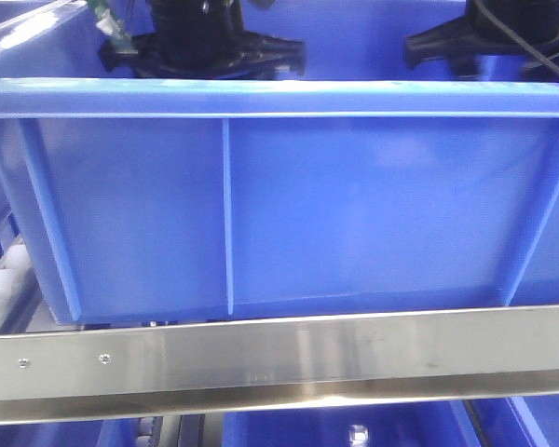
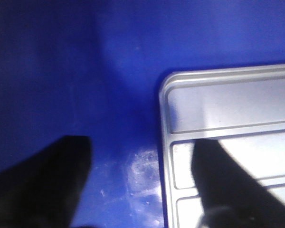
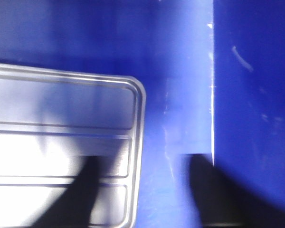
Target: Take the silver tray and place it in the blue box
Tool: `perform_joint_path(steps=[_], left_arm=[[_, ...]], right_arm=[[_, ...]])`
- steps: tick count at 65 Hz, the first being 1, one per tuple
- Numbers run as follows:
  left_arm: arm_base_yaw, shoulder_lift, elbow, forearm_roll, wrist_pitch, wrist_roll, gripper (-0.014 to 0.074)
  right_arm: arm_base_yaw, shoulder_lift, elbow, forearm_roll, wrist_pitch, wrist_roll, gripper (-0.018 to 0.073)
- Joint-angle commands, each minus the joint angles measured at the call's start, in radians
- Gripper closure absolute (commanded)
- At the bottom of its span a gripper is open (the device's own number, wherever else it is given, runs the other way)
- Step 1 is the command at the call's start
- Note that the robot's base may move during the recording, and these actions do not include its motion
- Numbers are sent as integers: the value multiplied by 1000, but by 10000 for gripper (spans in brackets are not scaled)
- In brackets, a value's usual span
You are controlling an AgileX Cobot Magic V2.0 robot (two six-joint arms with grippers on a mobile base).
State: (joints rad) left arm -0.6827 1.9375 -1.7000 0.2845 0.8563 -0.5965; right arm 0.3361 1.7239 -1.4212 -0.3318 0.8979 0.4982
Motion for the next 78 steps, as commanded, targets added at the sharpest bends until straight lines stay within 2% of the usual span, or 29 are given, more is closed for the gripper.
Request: perform_joint_path(steps=[1, 12, 21, 26, 36, 49, 63, 78], left_arm=[[0, -71, -63, 14, 1, 24, 164], [-14, -136, -123, 8, 72, 93, 165], [-41, -237, -122, 10, 150, 175, 175], [-72, -313, -80, 32, 166, 225, 239], [-122, -452, 49, 44, 162, 234, 418], [-185, -674, 277, 50, 90, 234, 711], [-205, -908, 529, 50, -22, 234, 691], [-205, -1178, 781, 49, -269, 311, 691]], right_arm=[[-8, -78, -34, -39, -14, -10, -62], [-3, -163, -34, -31, 22, -11, 7], [-1, -285, -17, -19, 40, -42, 175], [2, -380, 29, -19, 38, -73, 320], [8, -557, 163, -19, 27, -80, 519], [8, -835, 374, -19, -77, -88, 503], [8, -1152, 602, -19, -196, -121, 503], [8, -1470, 823, -20, -278, -156, 503]])
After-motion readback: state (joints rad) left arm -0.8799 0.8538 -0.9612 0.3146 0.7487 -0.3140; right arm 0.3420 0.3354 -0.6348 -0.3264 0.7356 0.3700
